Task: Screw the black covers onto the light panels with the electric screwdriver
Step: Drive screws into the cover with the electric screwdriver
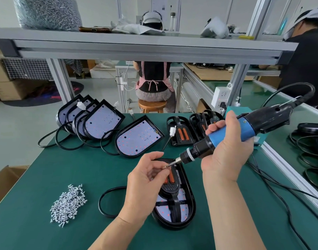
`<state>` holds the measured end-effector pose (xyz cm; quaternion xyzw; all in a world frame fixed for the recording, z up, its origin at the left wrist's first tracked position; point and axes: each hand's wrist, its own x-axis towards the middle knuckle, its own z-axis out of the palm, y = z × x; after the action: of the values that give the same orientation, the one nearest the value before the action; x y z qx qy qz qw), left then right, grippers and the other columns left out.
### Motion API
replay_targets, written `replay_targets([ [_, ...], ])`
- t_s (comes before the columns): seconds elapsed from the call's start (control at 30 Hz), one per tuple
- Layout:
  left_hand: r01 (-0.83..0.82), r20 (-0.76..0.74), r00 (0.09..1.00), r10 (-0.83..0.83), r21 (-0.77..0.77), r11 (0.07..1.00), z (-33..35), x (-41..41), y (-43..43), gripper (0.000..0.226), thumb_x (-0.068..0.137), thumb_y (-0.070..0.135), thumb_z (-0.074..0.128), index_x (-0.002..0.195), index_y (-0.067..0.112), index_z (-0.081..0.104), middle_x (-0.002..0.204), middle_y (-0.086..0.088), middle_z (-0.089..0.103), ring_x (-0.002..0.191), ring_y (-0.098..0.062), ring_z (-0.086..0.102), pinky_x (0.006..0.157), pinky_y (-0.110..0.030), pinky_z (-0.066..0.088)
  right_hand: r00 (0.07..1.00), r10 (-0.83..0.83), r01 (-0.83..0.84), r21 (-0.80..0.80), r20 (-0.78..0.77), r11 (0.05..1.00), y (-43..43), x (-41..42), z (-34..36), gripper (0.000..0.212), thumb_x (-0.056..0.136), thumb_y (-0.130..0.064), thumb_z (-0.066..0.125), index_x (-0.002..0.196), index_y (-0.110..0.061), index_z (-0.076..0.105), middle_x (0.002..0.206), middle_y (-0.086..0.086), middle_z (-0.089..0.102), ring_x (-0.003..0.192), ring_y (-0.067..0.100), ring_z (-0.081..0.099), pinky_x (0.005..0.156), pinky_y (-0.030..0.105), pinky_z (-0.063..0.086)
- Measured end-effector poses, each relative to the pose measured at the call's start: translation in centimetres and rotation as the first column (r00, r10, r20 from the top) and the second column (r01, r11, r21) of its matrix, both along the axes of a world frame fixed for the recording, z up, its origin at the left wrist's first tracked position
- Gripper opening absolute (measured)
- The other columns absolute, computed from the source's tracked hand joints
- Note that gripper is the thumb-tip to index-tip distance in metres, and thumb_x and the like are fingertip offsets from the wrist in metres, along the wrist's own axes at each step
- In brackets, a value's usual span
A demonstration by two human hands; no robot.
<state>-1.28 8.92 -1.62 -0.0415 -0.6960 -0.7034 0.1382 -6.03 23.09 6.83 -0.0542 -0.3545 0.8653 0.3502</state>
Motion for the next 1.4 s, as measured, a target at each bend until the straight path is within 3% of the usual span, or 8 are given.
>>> replay_targets([
  [0.13,0.013,0.021,1.000,-0.011,-0.111,0.994,-0.1,0.1,-0.3,0.049,0.084,0.000,0.072,0.115,0.036,0.060,0.105,0.013,0.074,0.101,-0.009,0.068,0.091,-0.021,0.049,1.000,-0.026,0.026,0.029,-0.005,0.999,0.2,-0.5,0.1,0.015,0.092,-0.015,0.070,0.090,-0.013,0.055,0.064,-0.001,0.056,0.053,0.016,0.057,0.059,0.029,0.052],
  [0.27,-0.261,-0.024,0.958,0.284,-0.474,0.841,-0.7,-0.5,-1.7,0.057,0.080,0.028,0.077,0.130,0.037,0.050,0.122,0.017,0.050,0.120,-0.008,0.046,0.098,-0.024,0.039,0.997,-0.078,0.080,0.106,-0.031,0.991,0.8,-1.5,0.3,0.018,0.089,-0.015,0.070,0.094,-0.010,0.053,0.062,-0.003,0.057,0.053,0.017,0.057,0.058,0.029,0.052],
  [0.33,-0.153,0.166,0.945,0.281,-0.534,0.831,-0.6,-1.2,-2.0,0.077,0.078,0.044,0.076,0.142,0.033,0.034,0.125,0.006,0.039,0.122,-0.018,0.044,0.093,-0.030,0.038,0.992,-0.113,0.119,0.174,-0.047,0.978,1.2,-2.3,0.2,0.018,0.089,-0.015,0.070,0.094,-0.012,0.054,0.062,-0.004,0.059,0.052,0.016,0.057,0.059,0.029,0.053],
  [0.47,0.074,0.409,0.886,0.221,-0.593,0.802,-0.3,-3.4,-1.5,0.104,0.074,0.064,0.072,0.151,0.028,0.013,0.131,-0.007,0.055,0.120,-0.028,0.055,0.094,-0.037,0.045,0.993,-0.113,0.118,0.345,-0.034,0.931,1.2,-4.1,-0.9,0.018,0.088,-0.018,0.072,0.093,-0.014,0.055,0.067,-0.003,0.062,0.052,0.015,0.060,0.058,0.030,0.054],
  [0.57,0.161,0.506,0.846,0.168,-0.544,0.824,-0.2,-4.8,-2.1,0.098,0.071,0.060,0.077,0.146,0.022,0.028,0.108,0.005,0.062,0.103,-0.021,0.064,0.094,-0.038,0.050,0.998,-0.067,0.057,0.402,0.011,0.914,0.8,-5.3,-2.3,0.017,0.087,-0.020,0.073,0.089,-0.018,0.056,0.073,0.008,0.060,0.052,0.019,0.060,0.058,0.032,0.053],
  [0.67,0.158,0.522,0.842,0.134,-0.476,0.865,-0.5,-5.0,-2.5,0.084,0.056,0.064,0.076,0.124,0.023,0.047,0.095,0.008,0.067,0.078,-0.012,0.068,0.084,-0.038,0.056,0.998,-0.036,0.011,0.415,0.052,0.910,0.4,-6.1,-3.4,0.019,0.086,-0.022,0.073,0.090,-0.017,0.056,0.071,0.002,0.062,0.053,0.016,0.061,0.058,0.030,0.054],
  [1.0,0.114,0.509,0.844,0.169,-0.480,0.870,-1.3,-5.1,-2.3,0.080,0.043,0.074,0.067,0.104,0.026,0.049,0.086,0.003,0.070,0.082,-0.020,0.068,0.084,-0.046,0.056,0.998,0.012,-0.037,0.428,0.061,0.903,0.2,-7.4,-4.0,0.019,0.089,-0.018,0.073,0.095,-0.012,0.056,0.067,-0.005,0.062,0.051,0.015,0.060,0.057,0.030,0.055],
  [1.4,0.125,0.512,0.843,0.166,-0.486,0.865,-1.4,-5.2,-2.3,0.080,0.047,0.074,0.066,0.106,0.024,0.047,0.090,0.003,0.068,0.089,-0.022,0.065,0.088,-0.047,0.054,0.984,0.147,-0.179,0.536,0.102,0.825,-0.6,-9.1,-3.7,0.026,0.086,-0.020,0.073,0.099,-0.004,0.058,0.065,0.003,0.059,0.050,0.019,0.059,0.055,0.032,0.053],
])
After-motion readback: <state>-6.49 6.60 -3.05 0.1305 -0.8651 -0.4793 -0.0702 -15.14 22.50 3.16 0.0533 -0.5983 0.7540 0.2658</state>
